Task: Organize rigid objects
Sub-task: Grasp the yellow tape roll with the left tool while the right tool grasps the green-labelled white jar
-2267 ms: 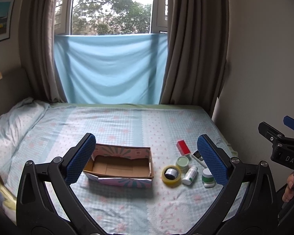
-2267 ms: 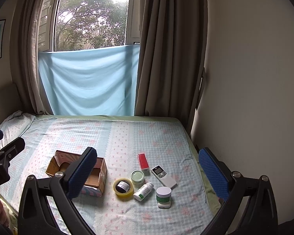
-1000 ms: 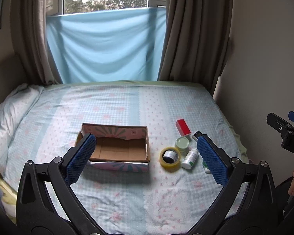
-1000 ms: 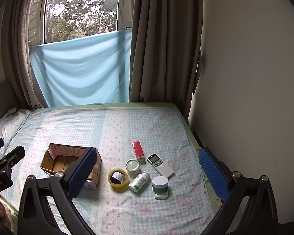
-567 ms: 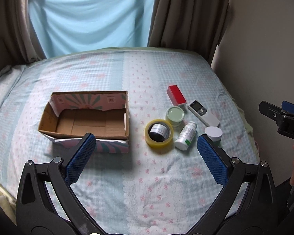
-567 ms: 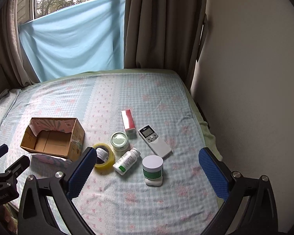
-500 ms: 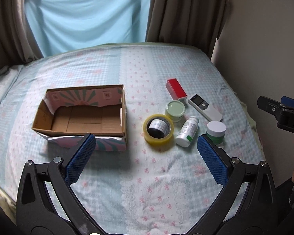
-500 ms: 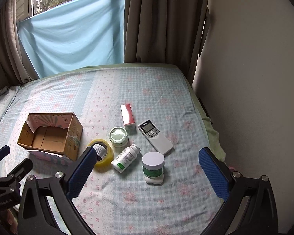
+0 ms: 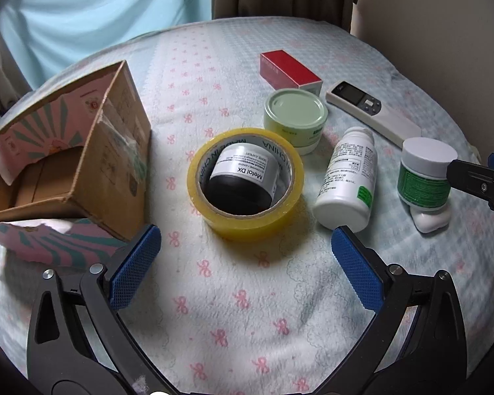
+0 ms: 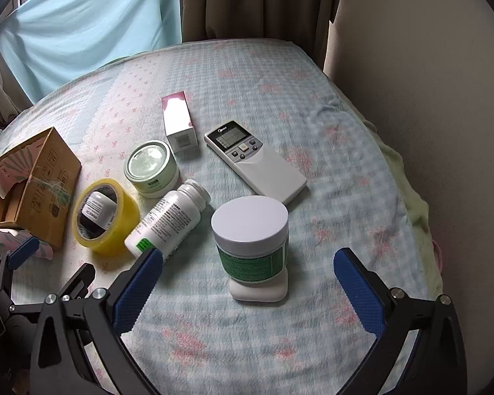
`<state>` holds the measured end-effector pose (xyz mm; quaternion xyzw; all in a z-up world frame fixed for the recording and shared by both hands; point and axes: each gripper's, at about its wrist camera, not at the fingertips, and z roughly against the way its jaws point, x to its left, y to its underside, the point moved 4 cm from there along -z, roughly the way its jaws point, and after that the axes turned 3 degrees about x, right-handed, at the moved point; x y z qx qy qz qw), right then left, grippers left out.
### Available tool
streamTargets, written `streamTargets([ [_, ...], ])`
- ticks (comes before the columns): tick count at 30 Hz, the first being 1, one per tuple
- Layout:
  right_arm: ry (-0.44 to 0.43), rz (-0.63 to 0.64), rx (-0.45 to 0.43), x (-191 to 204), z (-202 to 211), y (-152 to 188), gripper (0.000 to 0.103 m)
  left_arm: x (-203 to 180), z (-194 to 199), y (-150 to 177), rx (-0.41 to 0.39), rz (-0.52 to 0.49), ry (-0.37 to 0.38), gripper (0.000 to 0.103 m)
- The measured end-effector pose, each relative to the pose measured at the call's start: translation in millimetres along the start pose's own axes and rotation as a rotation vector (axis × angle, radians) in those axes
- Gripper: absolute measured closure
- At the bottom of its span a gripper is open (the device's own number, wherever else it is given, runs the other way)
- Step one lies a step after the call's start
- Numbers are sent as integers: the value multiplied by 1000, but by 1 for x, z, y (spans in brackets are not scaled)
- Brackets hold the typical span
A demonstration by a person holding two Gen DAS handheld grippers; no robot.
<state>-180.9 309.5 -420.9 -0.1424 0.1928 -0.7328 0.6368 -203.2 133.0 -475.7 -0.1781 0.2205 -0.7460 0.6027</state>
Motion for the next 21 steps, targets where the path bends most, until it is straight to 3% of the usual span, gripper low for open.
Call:
streamTargets([
  [14,15,52,4,4,-57,-6,0,14,-60,-22,39,177,71,0],
  [21,7,65,21,11,-77,-11,9,8,-73,-33,42,166,76,1],
])
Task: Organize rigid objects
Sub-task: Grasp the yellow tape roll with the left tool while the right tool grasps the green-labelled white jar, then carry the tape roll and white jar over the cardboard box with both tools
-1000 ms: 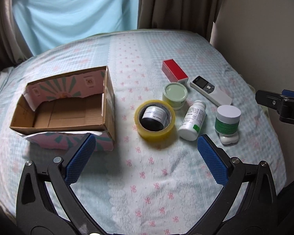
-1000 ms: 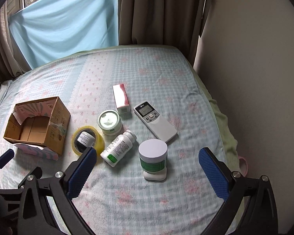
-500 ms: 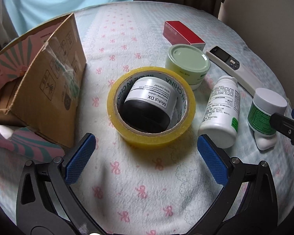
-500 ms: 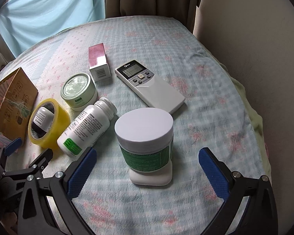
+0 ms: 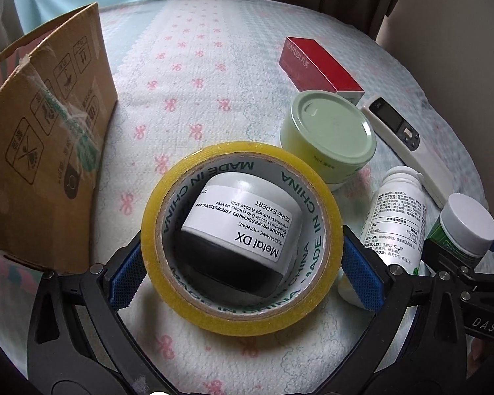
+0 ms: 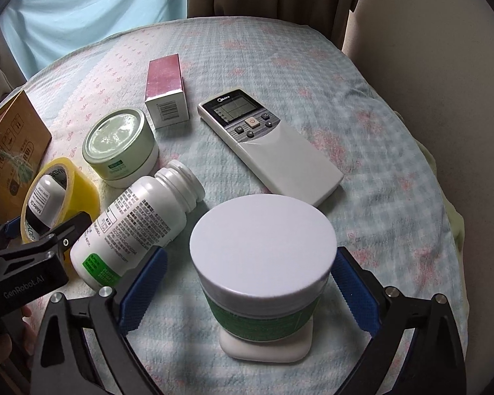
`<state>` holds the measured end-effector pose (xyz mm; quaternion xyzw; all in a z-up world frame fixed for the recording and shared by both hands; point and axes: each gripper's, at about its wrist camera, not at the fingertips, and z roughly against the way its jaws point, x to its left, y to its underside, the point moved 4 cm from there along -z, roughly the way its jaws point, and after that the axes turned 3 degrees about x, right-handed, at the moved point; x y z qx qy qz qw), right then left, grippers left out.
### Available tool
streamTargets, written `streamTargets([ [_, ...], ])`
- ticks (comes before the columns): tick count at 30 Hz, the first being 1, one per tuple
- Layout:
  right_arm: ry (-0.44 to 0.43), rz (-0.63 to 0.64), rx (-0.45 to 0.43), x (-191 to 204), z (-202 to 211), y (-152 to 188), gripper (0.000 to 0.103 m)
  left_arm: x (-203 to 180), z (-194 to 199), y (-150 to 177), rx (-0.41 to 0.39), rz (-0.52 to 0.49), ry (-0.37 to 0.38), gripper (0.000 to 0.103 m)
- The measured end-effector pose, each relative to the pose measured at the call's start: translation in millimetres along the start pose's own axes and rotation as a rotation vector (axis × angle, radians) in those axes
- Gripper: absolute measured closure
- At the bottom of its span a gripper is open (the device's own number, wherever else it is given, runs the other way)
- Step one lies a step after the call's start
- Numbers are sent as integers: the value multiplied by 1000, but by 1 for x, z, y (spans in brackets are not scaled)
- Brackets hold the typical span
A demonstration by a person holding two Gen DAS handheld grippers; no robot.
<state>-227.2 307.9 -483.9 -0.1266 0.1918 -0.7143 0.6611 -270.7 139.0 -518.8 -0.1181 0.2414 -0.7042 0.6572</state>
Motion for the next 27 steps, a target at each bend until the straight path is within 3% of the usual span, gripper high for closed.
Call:
streamTargets([
  [5,47,-5,22,-4,-7,-1,37,2,0,-1,3,-16,-14,6],
  [19,13,-36,21,-7,2,-3,37,-3,24,-6,-27,-12,-27,6],
  [27,-6,-52,-59,-9,65,-18,37,-10,98,-26,-91,-6,-18,6],
])
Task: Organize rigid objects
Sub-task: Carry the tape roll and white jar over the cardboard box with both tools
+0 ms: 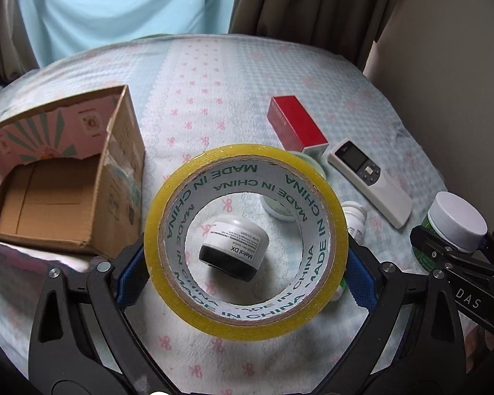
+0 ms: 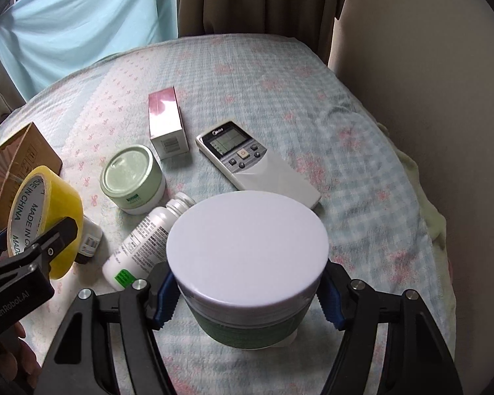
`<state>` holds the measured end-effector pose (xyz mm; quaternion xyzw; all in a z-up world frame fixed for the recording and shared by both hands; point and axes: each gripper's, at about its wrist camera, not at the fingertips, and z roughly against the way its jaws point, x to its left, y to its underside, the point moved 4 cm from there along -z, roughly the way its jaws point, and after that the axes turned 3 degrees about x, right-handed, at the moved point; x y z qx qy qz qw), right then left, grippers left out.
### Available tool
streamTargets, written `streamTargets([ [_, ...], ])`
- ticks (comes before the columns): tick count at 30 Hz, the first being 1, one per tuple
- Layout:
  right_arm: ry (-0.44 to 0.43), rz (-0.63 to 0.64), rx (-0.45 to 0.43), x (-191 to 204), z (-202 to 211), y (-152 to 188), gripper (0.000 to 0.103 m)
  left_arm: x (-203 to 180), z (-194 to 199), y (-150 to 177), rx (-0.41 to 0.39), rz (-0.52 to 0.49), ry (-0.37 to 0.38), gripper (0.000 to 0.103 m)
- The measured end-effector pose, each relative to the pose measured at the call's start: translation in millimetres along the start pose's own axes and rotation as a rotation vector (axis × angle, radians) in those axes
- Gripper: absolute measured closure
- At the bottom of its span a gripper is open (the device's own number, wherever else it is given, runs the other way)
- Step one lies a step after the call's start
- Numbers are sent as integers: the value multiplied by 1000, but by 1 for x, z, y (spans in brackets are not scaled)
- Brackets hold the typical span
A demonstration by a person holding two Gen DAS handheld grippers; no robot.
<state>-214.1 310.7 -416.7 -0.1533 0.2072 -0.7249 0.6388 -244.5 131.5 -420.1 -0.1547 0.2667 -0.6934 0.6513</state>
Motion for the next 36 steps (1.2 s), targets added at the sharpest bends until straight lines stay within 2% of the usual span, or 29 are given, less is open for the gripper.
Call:
streamTargets([
  [7,-59,21,-42,9,74,-30,37,15,96,-47,-45,19,-54,6],
  [15,-132,101,-99,53,131,-53,37,79,167,-67,-82,79,-133,6],
  [21,-167,141,-110,111,151,-68,37,146,192,-71,-80,135,-172,6],
  [29,-207,202,-106,208,169,-84,37,242,210,-74,-44,149,-201,6],
  [36,-238,253,-76,296,164,-91,37,316,199,-81,1,155,-163,6],
])
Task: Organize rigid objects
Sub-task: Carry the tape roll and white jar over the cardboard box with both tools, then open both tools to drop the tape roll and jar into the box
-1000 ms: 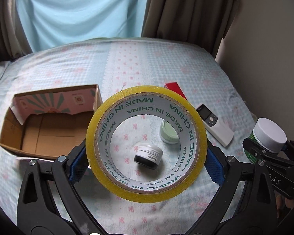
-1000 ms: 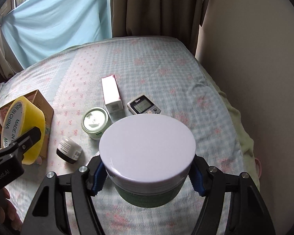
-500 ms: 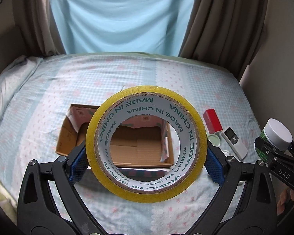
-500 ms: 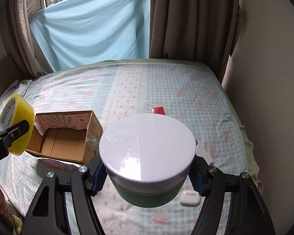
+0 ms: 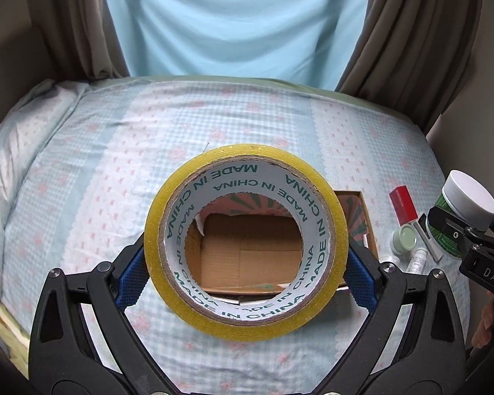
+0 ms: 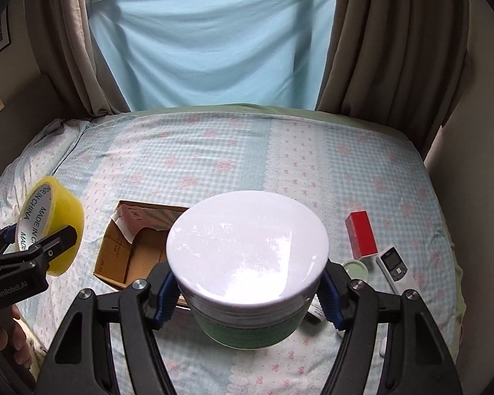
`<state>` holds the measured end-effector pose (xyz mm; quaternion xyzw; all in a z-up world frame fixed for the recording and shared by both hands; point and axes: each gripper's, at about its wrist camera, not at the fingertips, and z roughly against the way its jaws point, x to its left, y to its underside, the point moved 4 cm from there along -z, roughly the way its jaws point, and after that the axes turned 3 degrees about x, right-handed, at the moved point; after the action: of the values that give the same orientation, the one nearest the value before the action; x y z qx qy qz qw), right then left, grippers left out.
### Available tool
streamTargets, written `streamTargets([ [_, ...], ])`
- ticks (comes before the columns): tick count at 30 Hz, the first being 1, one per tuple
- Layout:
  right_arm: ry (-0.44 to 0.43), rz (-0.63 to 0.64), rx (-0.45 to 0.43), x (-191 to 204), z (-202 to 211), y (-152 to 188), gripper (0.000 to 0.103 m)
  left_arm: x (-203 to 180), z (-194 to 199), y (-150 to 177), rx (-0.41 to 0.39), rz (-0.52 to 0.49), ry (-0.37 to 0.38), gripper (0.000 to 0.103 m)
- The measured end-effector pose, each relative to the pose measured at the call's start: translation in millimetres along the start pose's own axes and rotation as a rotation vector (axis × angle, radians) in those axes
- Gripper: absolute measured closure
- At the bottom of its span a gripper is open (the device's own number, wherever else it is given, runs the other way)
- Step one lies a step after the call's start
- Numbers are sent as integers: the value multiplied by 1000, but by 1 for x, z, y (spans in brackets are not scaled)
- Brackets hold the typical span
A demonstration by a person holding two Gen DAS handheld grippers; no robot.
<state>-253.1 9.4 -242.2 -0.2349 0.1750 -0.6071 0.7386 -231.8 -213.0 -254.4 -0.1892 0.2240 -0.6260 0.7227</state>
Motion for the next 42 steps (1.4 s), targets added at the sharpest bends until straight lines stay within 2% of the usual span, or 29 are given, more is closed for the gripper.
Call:
streamTargets([
  [5,0,40,31,44,-28,-12,37,31,-33,-16,44,-25,20,6],
  [10,14,41,89,63,-67,-20,37,44,-88,-16,166,-48,46,6],
  [14,3,24,225,63,-121,-11,37,41,-138,-4,268,-61,69,6],
  [18,36,38,349,60,-170,11,37,30,-184,15,361,-89,90,6],
  [19,31,43,387,59,-182,17,37,27,-193,18,375,-101,84,6],
  [21,11,33,432,56,-202,29,37,17,-198,18,342,-200,30,6],
  [23,23,37,457,53,-214,39,37,4,-200,16,334,-262,56,6],
  [26,44,45,455,47,-219,45,37,-11,-204,16,307,-336,50,6],
  [30,49,105,433,43,-215,47,37,-16,-220,22,348,-346,82,6],
  [37,53,242,404,44,-213,44,37,-26,-222,25,330,-454,72,6],
  [40,47,253,389,44,-214,40,37,-31,-223,26,360,-510,85,5],
  [41,46,252,384,43,-214,39,36,-32,-222,27,371,-527,84,0],
  [42,53,259,362,41,-213,38,30,-33,-219,26,362,-538,88,0],
])
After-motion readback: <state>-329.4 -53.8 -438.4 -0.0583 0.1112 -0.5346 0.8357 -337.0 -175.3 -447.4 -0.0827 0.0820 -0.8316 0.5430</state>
